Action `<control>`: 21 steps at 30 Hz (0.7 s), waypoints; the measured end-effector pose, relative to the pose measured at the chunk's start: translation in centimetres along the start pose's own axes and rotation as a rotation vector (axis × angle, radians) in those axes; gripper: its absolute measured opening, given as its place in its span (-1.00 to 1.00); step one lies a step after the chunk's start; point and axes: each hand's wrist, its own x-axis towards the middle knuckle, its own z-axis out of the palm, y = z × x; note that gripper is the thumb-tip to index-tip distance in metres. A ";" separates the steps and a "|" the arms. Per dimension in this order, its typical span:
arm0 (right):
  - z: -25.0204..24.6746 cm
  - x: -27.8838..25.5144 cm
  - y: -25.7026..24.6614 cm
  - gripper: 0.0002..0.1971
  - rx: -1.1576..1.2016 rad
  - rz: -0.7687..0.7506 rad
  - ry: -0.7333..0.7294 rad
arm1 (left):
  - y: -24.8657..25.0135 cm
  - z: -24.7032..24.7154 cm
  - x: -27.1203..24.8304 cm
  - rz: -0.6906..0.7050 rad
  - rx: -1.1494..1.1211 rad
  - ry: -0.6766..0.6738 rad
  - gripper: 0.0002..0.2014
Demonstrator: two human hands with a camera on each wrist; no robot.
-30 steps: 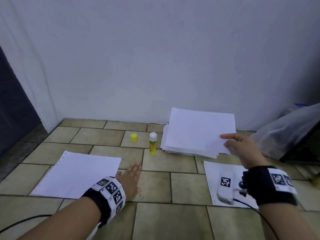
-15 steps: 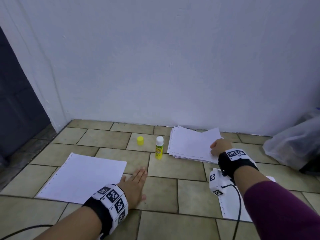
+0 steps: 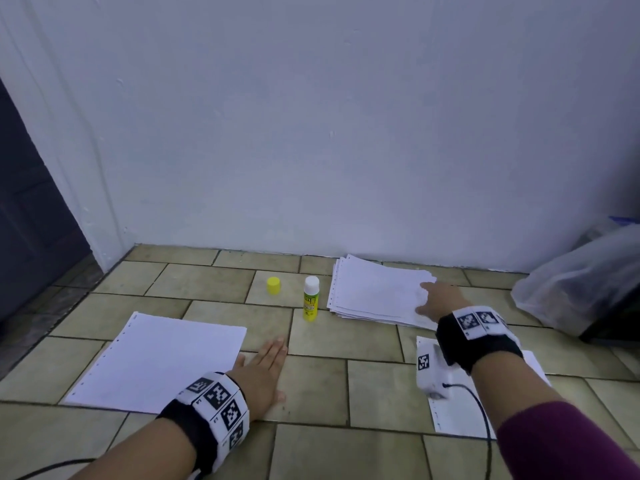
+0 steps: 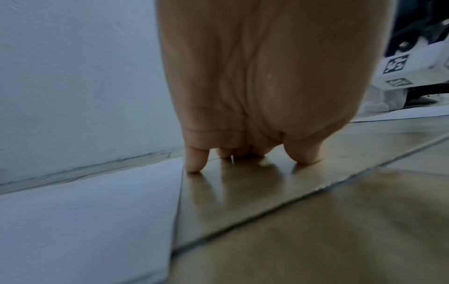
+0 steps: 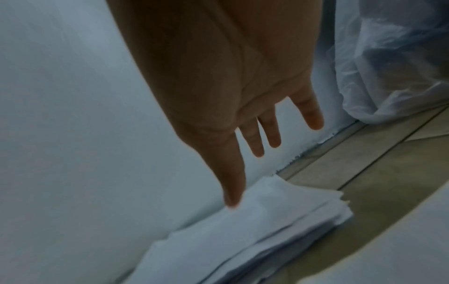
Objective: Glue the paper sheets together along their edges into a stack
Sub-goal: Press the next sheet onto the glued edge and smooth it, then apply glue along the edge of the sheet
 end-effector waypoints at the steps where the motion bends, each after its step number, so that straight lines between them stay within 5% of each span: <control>1: 0.4 -0.9 0.5 -0.25 0.031 -0.016 -0.030 | 0.0 0.0 0.0 0.002 0.000 -0.004 -0.24; 7: 4.6 -6.6 2.7 0.05 -0.005 -0.038 -0.180 | -0.1 -0.1 -0.5 0.042 -0.028 0.022 -0.28; 13: 5.1 -9.1 3.0 0.01 -0.058 -0.112 -0.300 | 0.2 -0.9 -1.2 0.079 -0.033 0.058 -0.31; 16: 4.7 -9.5 3.0 0.01 -0.046 -0.124 -0.289 | -1.1 -2.5 -2.1 0.135 -0.140 0.210 -0.47; 18: 4.6 -9.7 3.0 0.01 -0.039 -0.121 -0.292 | -2.7 -3.2 -2.6 0.036 -0.155 0.280 -0.50; 21: 4.5 -9.9 3.0 0.01 -0.005 -0.112 -0.286 | -4.7 -2.5 -3.3 -0.222 -0.028 0.182 -0.41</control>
